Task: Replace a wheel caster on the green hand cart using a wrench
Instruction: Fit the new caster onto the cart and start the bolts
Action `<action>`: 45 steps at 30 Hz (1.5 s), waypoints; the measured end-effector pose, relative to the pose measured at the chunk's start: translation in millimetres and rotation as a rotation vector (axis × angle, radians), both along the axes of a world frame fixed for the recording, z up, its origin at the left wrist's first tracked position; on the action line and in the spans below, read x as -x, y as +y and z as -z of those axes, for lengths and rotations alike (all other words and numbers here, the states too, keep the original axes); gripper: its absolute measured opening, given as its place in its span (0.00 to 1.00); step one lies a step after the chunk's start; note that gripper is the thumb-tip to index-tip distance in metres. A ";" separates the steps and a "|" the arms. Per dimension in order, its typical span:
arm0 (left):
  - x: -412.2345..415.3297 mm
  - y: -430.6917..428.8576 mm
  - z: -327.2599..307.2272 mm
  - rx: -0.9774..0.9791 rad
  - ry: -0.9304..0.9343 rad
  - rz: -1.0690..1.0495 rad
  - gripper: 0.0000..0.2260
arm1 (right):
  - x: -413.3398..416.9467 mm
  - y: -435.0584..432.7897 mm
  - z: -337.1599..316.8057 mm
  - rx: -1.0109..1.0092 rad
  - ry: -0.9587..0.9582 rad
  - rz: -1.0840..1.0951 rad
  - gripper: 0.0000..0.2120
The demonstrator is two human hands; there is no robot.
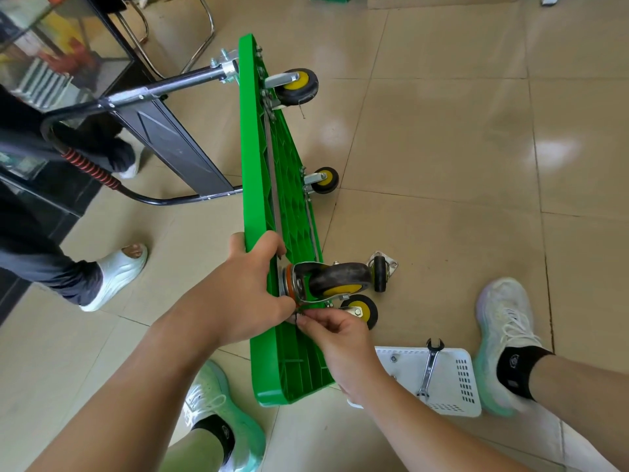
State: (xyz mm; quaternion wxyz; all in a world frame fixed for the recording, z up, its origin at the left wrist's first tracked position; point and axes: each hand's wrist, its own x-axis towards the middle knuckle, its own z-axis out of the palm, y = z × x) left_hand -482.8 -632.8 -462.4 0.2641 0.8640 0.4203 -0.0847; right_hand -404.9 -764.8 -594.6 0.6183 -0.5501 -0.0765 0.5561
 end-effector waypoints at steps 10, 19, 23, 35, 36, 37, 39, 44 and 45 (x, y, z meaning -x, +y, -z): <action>0.0 -1.7 -0.4 -0.003 0.003 -0.004 0.26 | -1.7 -0.5 1.5 0.001 -0.047 -0.019 0.03; 7.4 -9.8 3.6 0.074 -0.166 -0.038 0.43 | -10.9 -11.1 -6.4 0.006 -0.103 -0.093 0.04; 15.7 -13.9 6.5 0.153 -0.260 -0.062 0.40 | -21.0 -23.6 -10.0 0.064 -0.216 -0.153 0.06; 23.9 -14.9 16.8 0.270 -0.420 -0.099 0.32 | -60.9 -72.5 54.8 0.413 -0.463 -0.240 0.04; 24.1 -14.4 19.2 0.267 -0.423 -0.098 0.32 | -60.7 -75.3 66.3 0.425 -0.485 -0.244 0.04; 24.0 -14.0 21.4 0.263 -0.426 -0.098 0.32 | -60.5 -77.3 79.7 0.428 -0.533 -0.256 0.03; 23.7 -13.8 24.4 0.258 -0.436 -0.100 0.32 | -58.4 -78.2 107.8 0.439 -0.647 -0.347 0.06; 26.4 -13.6 27.9 0.278 -0.484 -0.118 0.32 | -44.5 -66.9 179.9 0.522 -0.802 -0.585 0.06; 26.7 -13.5 28.2 0.284 -0.488 -0.121 0.33 | -41.7 -63.5 192.3 0.542 -0.810 -0.615 0.07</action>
